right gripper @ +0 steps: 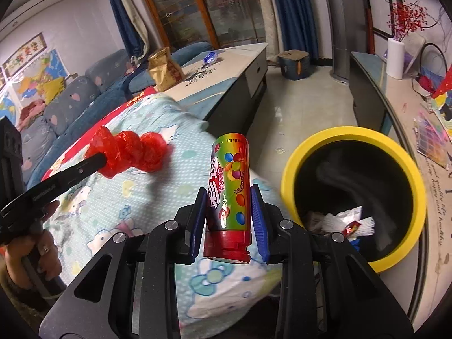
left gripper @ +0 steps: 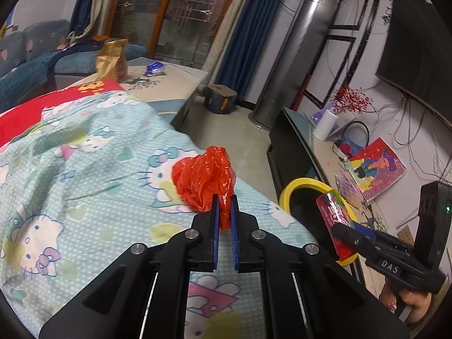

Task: Collect trash
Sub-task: 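Carry the red bag and candy tube over the yellow bin and lower them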

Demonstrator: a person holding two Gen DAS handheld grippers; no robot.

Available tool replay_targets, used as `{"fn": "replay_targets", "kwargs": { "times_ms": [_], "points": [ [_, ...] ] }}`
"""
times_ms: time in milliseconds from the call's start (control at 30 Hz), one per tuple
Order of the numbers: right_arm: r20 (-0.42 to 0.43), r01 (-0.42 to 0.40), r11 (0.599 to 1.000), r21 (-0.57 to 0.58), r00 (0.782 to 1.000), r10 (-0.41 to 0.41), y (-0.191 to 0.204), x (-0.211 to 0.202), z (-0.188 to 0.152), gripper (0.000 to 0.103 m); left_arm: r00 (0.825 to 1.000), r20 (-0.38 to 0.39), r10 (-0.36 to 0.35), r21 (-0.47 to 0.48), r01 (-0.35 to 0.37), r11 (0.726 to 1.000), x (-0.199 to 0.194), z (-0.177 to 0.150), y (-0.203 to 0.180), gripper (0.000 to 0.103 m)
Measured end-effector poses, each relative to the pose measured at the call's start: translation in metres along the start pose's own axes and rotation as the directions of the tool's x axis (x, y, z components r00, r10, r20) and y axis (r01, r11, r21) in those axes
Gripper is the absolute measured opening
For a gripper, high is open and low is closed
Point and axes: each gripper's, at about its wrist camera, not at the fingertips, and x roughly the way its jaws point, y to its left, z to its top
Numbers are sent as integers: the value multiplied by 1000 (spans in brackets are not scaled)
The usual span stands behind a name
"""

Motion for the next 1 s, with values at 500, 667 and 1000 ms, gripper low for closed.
{"fn": "replay_targets", "kwargs": {
  "times_ms": [500,667,1000],
  "points": [
    [26,85,995,49,996,-86,-48,-16,4,25,996,-18,-87,95,88,992,5,1,-52,6],
    [31,113,991,74,993,-116,-64,-20,6,25,992,-33,-119,144,123,982,11,1,-77,6],
    [46,159,979,129,985,-166,-98,-28,11,25,980,-81,-180,242,194,951,23,-8,-128,6]
  ]
}}
